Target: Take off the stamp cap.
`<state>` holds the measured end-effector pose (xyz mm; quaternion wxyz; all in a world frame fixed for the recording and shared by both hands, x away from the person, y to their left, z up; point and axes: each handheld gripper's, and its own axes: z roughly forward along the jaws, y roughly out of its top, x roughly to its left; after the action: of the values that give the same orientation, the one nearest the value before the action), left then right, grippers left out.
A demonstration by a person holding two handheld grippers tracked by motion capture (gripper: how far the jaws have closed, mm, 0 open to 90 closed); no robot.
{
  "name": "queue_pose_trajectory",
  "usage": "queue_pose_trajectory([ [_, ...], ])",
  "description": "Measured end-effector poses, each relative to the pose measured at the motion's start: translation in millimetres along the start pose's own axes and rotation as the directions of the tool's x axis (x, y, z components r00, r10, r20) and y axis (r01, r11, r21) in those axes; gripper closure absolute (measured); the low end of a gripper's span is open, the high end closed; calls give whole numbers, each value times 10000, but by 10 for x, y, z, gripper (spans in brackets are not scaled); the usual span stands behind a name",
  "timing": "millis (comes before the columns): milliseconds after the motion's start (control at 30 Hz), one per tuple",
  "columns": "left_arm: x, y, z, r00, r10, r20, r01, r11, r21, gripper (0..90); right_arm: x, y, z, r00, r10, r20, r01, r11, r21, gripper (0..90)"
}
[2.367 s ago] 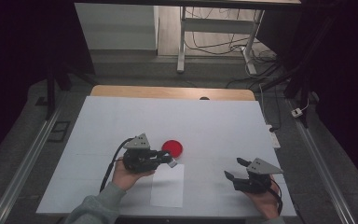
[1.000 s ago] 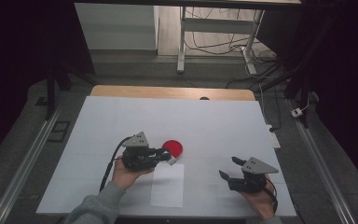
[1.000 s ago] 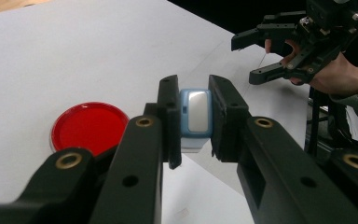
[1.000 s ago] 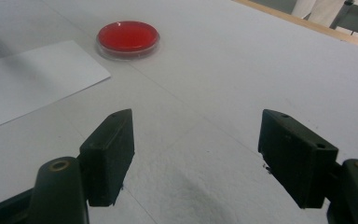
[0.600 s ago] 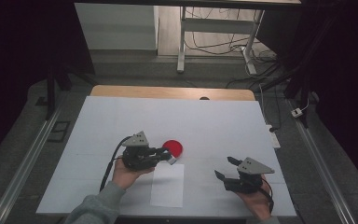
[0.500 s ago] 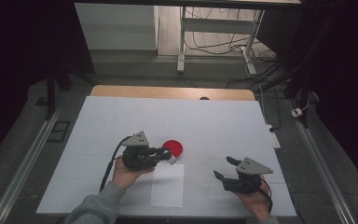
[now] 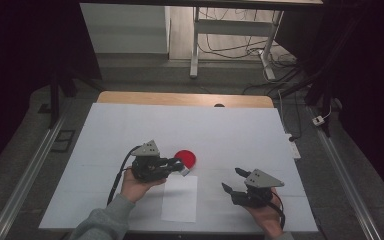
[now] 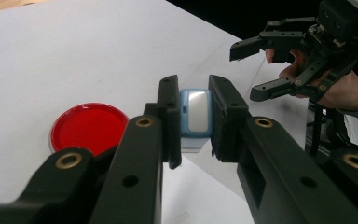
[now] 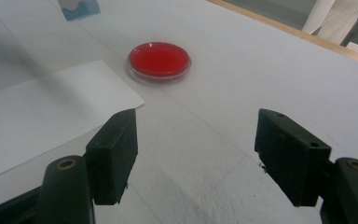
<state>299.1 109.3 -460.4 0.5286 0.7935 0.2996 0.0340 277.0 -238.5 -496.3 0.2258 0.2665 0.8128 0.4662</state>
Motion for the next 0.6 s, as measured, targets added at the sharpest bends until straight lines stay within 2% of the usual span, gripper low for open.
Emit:
queue_pose_trajectory([
  [167, 9, 0, 11, 10000, -35, 4, 35, 10000, 24, 752, 58, 40, 52, 10000, -9, -60, 8, 9999, -131, 303],
  [600, 5, 8, 25, 10000, -10, 11, 10, 10000, -14, 752, 231, 87, 207, 9987, -391, -337, 387, 9992, -125, 309],
])
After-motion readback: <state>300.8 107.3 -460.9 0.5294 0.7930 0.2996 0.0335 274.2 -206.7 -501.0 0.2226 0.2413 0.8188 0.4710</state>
